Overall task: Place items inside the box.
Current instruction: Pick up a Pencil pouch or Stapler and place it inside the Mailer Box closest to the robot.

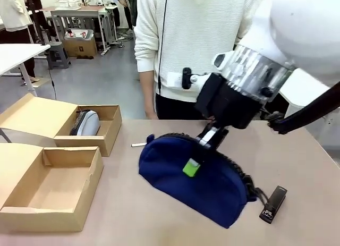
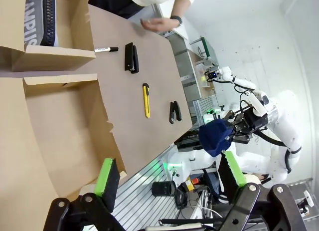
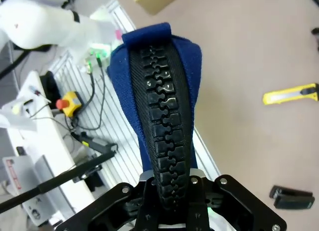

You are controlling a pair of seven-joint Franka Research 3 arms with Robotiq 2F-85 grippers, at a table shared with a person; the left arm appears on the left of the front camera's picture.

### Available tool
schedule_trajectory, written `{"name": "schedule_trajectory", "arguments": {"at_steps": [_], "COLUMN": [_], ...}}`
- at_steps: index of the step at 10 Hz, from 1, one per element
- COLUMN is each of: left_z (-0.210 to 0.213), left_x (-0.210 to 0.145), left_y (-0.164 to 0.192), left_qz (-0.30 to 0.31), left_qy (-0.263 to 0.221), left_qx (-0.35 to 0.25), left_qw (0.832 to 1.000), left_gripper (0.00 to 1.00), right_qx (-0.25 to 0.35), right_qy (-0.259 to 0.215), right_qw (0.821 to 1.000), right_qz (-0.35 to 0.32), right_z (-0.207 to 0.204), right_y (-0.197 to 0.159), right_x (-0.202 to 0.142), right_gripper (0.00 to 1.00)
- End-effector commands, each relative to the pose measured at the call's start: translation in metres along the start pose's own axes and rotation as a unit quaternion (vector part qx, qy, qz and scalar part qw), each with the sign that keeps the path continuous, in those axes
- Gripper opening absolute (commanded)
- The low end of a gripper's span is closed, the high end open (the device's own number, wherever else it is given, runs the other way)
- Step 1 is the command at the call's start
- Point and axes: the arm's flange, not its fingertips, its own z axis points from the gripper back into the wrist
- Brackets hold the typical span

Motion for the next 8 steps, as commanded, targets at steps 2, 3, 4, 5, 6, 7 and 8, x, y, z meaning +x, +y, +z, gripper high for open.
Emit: {"name": "schedule_trajectory", "arguments": {"at_steps": [2,3,4,5,6,7,8], "left_z": [0.0,0.0,0.0,0.0,0.0,0.0,0.0], "left_x": [0.001,0.001,0.001,0.001,0.001,0.001,0.001], "left_y": [-0.001,-0.001,-0.001,-0.001,-0.001,-0.001,-0.001], "left_qz": [-0.001,-0.001,-0.001,-0.001,-0.001,-0.001,-0.001], "left_qy": [-0.008,-0.008,-0.008,-0.008,-0.008,-0.008,-0.008], "left_qx": [-0.005,-0.005,-0.005,-0.005,-0.005,-0.005,-0.005], "left_qw": [1.0,1.0,1.0,1.0,1.0,1.0,1.0], "left_gripper": [1.0,1.0,1.0,1.0,1.0,1.0,1.0], "right_qx": [0.023,0.02,0.001,-0.007,0.009,0.041,0.077], "right_qy": [-0.099,-0.158,-0.185,-0.199,-0.199,-0.19,-0.183], "right_qw": [0.995,0.985,0.978,0.973,0.971,0.966,0.956], "right_qz": [-0.005,-0.06,-0.096,-0.12,-0.133,-0.171,-0.215], "right_z": [-0.049,-0.059,-0.071,-0.089,-0.114,-0.131,-0.143], "right_y": [0.048,0.055,0.053,0.046,0.038,0.028,0.02], "right_x": [0.094,0.121,0.141,0.164,0.186,0.202,0.211], "right_gripper": [0.07,0.07,0.07,0.07,0.07,0.07,0.07]}}
